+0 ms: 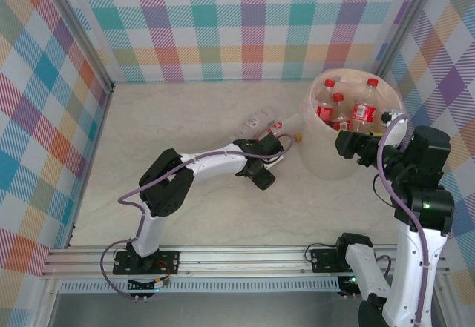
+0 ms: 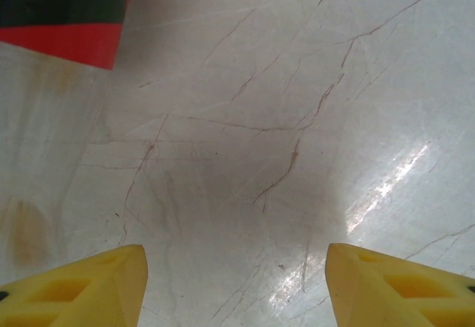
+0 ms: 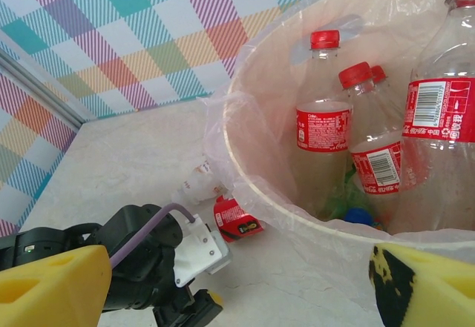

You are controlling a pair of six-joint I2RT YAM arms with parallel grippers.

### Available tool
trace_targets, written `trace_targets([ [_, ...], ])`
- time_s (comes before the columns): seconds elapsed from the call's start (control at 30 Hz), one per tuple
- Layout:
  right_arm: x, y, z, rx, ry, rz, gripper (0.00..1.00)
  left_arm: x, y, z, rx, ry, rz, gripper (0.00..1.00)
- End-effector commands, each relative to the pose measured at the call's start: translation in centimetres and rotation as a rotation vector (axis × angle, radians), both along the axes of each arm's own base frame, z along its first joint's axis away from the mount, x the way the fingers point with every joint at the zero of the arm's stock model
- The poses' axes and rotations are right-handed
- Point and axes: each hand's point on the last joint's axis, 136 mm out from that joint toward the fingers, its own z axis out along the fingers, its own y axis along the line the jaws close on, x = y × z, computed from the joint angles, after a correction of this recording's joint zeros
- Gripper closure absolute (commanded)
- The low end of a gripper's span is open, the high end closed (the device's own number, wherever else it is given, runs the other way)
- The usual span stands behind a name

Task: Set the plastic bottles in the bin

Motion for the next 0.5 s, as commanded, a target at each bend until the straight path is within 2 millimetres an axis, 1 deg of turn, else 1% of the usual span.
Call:
trace_targets([
  [0.0,0.3,-0.1,0.2,0.006,-0.014,-0.010,0.10,-0.3,0.0,2.3,-0.030,-0.048,-0.005,0.40],
  [0.07,0.2,-0.1,0.2,0.007,-0.015,-0.011,0.10,-0.3,0.0,2.7,-0.040,-0.054,-0.001,0.42],
  [0.17,0.2,-0.1,0.2,0.007,-0.012,-0.011,0.11,-0.2,0.2,3.9,-0.055,-0.078,0.007,0.40],
  [0.27,0.2,-0.2,0.3,0.004,-0.015,-0.013,0.11,0.2,0.0,6.1,-0.088,-0.126,-0.003,0.28],
  [0.37,0.2,-0.1,0.2,0.010,-0.009,-0.013,0.11,1.4,0.1,8.1,-0.087,-0.206,-0.018,0.23],
  [0.47,0.1,0.0,0.0,0.021,-0.002,-0.010,0.11,2.9,0.0,8.8,-0.057,-0.276,-0.039,0.17],
])
